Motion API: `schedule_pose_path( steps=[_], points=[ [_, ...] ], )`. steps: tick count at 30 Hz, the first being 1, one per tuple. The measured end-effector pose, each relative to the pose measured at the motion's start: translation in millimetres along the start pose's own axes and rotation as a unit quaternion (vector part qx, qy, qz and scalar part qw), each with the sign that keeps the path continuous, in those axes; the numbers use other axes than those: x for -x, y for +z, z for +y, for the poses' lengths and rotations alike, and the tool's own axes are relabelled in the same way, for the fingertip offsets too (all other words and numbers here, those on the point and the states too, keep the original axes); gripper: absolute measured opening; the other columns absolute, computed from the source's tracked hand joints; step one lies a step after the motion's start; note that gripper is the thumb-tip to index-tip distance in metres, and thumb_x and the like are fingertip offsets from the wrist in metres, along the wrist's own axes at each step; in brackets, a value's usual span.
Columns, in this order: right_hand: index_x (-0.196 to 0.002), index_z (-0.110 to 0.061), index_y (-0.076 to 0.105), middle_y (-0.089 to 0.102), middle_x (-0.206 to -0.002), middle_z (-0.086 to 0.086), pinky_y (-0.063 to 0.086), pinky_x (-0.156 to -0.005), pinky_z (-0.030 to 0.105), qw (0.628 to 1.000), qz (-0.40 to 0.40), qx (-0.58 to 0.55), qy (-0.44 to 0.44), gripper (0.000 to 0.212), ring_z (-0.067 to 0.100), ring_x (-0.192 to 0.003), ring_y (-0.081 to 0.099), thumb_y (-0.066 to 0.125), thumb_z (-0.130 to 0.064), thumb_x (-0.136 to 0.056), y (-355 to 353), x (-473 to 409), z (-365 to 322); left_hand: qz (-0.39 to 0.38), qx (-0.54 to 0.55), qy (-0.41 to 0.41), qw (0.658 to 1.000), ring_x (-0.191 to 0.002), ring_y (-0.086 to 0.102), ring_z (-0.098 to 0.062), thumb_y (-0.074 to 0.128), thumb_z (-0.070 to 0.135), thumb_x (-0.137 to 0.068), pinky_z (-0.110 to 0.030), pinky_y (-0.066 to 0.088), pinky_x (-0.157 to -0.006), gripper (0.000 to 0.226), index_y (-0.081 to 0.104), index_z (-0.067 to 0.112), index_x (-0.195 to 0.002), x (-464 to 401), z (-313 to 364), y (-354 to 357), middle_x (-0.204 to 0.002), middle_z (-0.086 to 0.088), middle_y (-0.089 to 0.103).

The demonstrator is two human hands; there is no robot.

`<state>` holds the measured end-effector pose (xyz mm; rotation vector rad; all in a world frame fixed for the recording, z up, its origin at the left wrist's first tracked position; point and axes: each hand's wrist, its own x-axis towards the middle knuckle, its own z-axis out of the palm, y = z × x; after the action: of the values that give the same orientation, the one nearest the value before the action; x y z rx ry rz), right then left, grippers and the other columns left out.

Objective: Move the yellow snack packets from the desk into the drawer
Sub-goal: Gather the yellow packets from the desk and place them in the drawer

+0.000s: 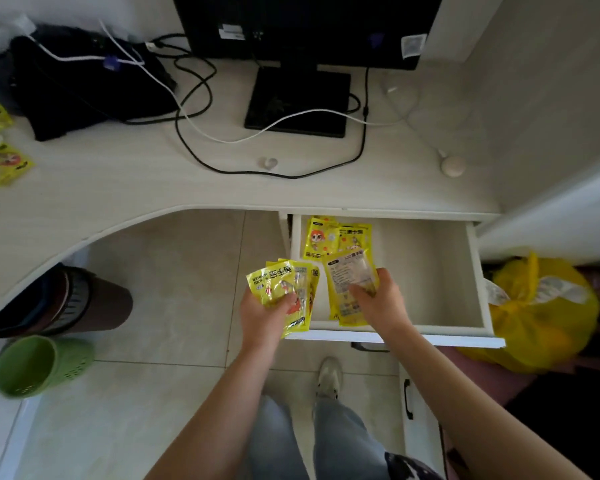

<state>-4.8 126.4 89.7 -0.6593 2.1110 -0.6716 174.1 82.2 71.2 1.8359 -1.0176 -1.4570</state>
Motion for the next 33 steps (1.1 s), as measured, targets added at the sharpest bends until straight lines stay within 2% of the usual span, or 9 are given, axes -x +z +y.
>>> schedule_pose_path(
  steps=[9, 13, 15, 17, 19, 22, 25, 28, 33],
  points=[
    [-0.115, -0.008, 0.049, 0.063, -0.108, 0.014, 0.055, -0.080, 0.046, 0.997, -0.025, 0.021, 0.065, 0.034, 0.035, -0.097, 0.063, 0.060, -0.018, -0.086, -17.2, -72.2, 42.6, -0.002, -0.098, -0.023, 0.995, -0.085, 0.069, -0.018, 0.080, 0.014, -0.070, -0.034, 0.057, -0.074, 0.042, 0.061, 0.022, -0.107, -27.6, -7.7, 96.9, -0.098, 0.002, 0.071],
    [-0.117, -0.007, 0.049, 0.061, -0.105, 0.012, 0.054, -0.076, 0.038, 0.995, -0.046, 0.046, 0.081, 0.035, 0.035, -0.099, 0.062, 0.059, -0.017, -0.085, -10.2, -104.3, 54.6, 0.007, -0.112, -0.045, 0.993, -0.080, 0.065, -0.016, 0.082, 0.013, -0.069, -0.024, 0.046, -0.066, 0.038, 0.060, 0.016, -0.100, -46.9, -18.2, 123.0, -0.095, 0.002, 0.069],
    [-0.118, -0.007, 0.049, 0.063, -0.108, 0.014, 0.055, -0.081, 0.044, 0.994, -0.045, 0.035, 0.089, 0.037, 0.035, -0.100, 0.062, 0.060, -0.017, -0.084, -4.5, -121.1, 59.4, 0.013, -0.111, -0.055, 0.992, -0.076, 0.062, -0.013, 0.082, 0.012, -0.071, -0.021, 0.043, -0.063, 0.036, 0.058, 0.016, -0.098, -59.7, -22.2, 130.9, -0.089, 0.005, 0.066],
    [-0.118, -0.009, 0.050, 0.064, -0.109, 0.015, 0.055, -0.084, 0.048, 0.993, -0.044, 0.020, 0.106, 0.038, 0.035, -0.100, 0.063, 0.061, -0.018, -0.083, 0.6, -135.5, 63.5, 0.022, -0.104, -0.064, 0.992, -0.080, 0.066, -0.017, 0.082, 0.011, -0.070, -0.023, 0.046, -0.065, 0.038, 0.060, 0.015, -0.100, -74.6, -28.9, 136.8, -0.089, 0.004, 0.068],
    [-0.117, -0.011, 0.051, 0.064, -0.108, 0.013, 0.055, -0.084, 0.047, 0.991, -0.046, 0.002, 0.123, 0.037, 0.033, -0.098, 0.063, 0.061, -0.019, -0.082, 5.9, -146.7, 66.7, 0.017, -0.109, -0.067, 0.992, -0.084, 0.069, -0.022, 0.081, 0.012, -0.069, -0.030, 0.053, -0.075, 0.037, 0.062, 0.018, -0.100, -86.9, -35.2, 140.9, -0.090, 0.001, 0.070],
    [-0.117, -0.013, 0.051, 0.064, -0.107, 0.011, 0.056, -0.083, 0.045, 0.988, -0.063, -0.019, 0.137, 0.038, 0.031, -0.097, 0.064, 0.064, -0.021, -0.081, 16.5, -157.0, 67.8, -0.002, -0.137, -0.053, 0.989, -0.085, 0.068, -0.019, 0.080, 0.014, -0.071, -0.034, 0.054, -0.082, 0.032, 0.067, 0.018, -0.100, -99.5, -40.6, 144.9, -0.092, 0.001, 0.072],
    [-0.120, -0.015, 0.049, 0.064, -0.107, 0.010, 0.057, -0.081, 0.045, 0.985, -0.109, -0.025, 0.128, 0.044, 0.030, -0.095, 0.065, 0.066, -0.022, -0.079, 27.9, -162.5, 68.5, -0.014, -0.197, -0.027, 0.980, -0.087, 0.063, -0.017, 0.080, 0.020, -0.072, -0.027, 0.046, -0.076, 0.041, 0.063, 0.016, -0.110, -107.5, -45.0, 148.4, -0.100, 0.001, 0.069],
    [-0.119, -0.017, 0.049, 0.065, -0.107, 0.011, 0.057, -0.081, 0.044, 0.985, -0.122, -0.016, 0.124, 0.045, 0.030, -0.094, 0.066, 0.067, -0.025, -0.079, 32.3, -163.5, 71.8, -0.025, -0.213, -0.042, 0.976, -0.090, 0.064, -0.023, 0.075, 0.020, -0.079, -0.030, 0.046, -0.075, 0.037, 0.059, 0.010, -0.111, -112.0, -45.1, 150.9, -0.105, -0.006, 0.068],
    [-0.129, -0.012, 0.046, 0.061, -0.115, 0.013, 0.056, -0.081, 0.040, 0.984, -0.116, 0.080, 0.109, 0.044, 0.030, -0.100, 0.061, 0.054, -0.011, -0.085, 22.2, -158.4, 76.0, -0.107, -0.306, -0.072, 0.943, -0.074, 0.057, -0.014, 0.064, 0.015, -0.088, -0.025, 0.043, -0.063, 0.029, 0.054, 0.011, -0.115, -110.4, -43.8, 139.4, -0.103, -0.002, 0.063]
  ],
)
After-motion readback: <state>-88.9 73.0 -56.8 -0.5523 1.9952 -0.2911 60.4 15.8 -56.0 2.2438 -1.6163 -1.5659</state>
